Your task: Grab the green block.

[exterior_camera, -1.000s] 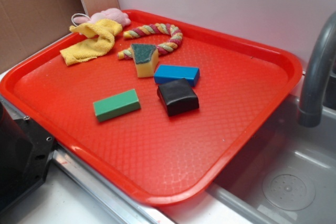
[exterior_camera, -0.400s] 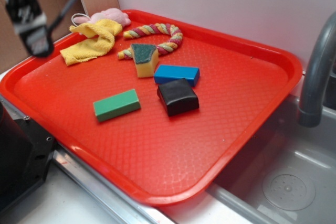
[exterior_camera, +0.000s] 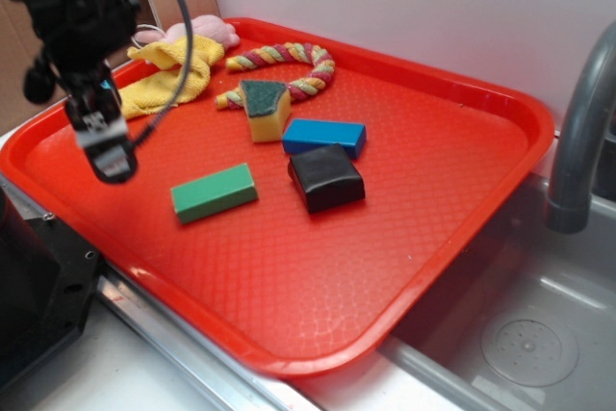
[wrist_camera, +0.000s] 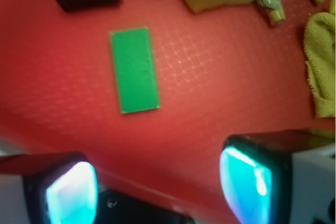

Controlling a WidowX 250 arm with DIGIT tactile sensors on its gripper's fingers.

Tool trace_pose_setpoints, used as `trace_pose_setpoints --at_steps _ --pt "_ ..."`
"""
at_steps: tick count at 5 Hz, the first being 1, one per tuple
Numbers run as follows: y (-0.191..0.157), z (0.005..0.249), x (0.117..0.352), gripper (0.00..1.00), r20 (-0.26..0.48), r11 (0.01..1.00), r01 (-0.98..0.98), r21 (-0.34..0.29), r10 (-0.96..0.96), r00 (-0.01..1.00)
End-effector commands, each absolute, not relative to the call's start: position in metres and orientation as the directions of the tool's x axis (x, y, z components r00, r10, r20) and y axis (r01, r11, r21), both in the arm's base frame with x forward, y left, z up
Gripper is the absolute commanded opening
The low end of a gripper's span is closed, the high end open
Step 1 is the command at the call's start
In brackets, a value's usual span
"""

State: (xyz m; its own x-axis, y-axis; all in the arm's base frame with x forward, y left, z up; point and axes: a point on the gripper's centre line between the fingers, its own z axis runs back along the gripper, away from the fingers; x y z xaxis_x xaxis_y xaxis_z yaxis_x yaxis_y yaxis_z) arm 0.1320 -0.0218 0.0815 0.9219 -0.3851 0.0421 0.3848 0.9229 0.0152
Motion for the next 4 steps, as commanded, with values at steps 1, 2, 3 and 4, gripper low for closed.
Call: trace_pose_setpoints --at_steps 1,2,3,4 --pt "-0.047 0.051 0.152 1.0 0.065 0.911 0.409 0.05 -0.412 0.909" --pt "-0.046 0.035 0.157 1.0 0.035 0.907 0.421 0.015 -0.421 0.906" --pt "-0.041 0.022 0.173 1.0 0.009 0.904 0.427 0.019 -0.427 0.904" --pt "-0.031 0.016 0.212 1.0 -0.019 0.901 0.434 -0.001 -0.434 0.901"
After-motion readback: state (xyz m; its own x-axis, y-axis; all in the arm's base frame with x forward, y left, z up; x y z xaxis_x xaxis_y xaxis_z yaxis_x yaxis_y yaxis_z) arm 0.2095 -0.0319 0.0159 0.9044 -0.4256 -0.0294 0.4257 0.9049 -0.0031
